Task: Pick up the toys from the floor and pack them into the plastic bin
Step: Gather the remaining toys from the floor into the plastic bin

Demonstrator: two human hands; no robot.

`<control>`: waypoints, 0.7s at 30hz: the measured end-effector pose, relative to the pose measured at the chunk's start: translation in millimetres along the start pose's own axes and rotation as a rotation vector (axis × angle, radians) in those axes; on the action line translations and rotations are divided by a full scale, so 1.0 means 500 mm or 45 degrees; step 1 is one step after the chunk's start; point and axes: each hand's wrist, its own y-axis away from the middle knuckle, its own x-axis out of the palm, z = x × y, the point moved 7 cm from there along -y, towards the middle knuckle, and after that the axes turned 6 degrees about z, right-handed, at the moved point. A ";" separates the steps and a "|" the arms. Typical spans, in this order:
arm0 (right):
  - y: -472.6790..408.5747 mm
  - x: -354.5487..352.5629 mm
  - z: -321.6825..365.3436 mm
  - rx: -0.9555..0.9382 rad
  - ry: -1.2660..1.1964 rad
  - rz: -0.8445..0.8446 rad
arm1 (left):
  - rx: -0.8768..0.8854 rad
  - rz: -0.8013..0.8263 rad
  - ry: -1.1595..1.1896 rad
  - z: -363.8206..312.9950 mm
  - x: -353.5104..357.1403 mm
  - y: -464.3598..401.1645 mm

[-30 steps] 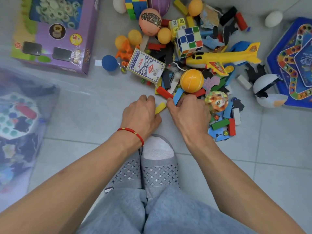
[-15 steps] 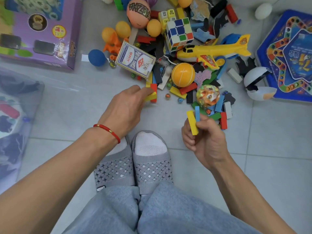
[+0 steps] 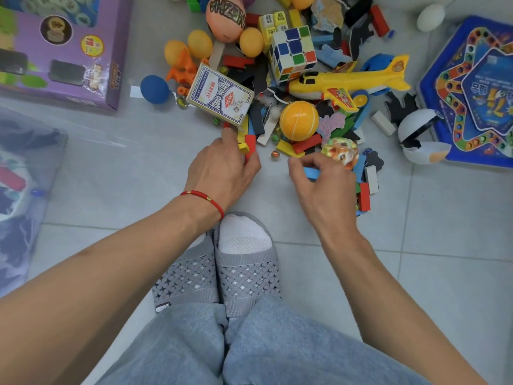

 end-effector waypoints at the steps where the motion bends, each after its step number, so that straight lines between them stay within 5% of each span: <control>1: 0.008 0.003 0.001 -0.049 0.148 -0.081 | -0.015 0.006 -0.060 -0.004 0.002 -0.003; 6: 0.007 0.012 0.005 -0.133 0.385 -0.255 | -0.049 0.100 -0.265 -0.021 0.010 -0.019; 14: -0.014 0.045 -0.018 -0.126 0.451 -0.195 | -0.070 0.089 -0.018 0.000 0.014 0.013; 16: -0.006 0.041 -0.014 -0.159 0.417 -0.214 | -0.115 0.105 0.242 0.007 0.011 0.033; 21: 0.002 0.044 0.032 -0.414 0.279 -0.180 | -0.452 0.355 1.492 0.020 0.037 0.073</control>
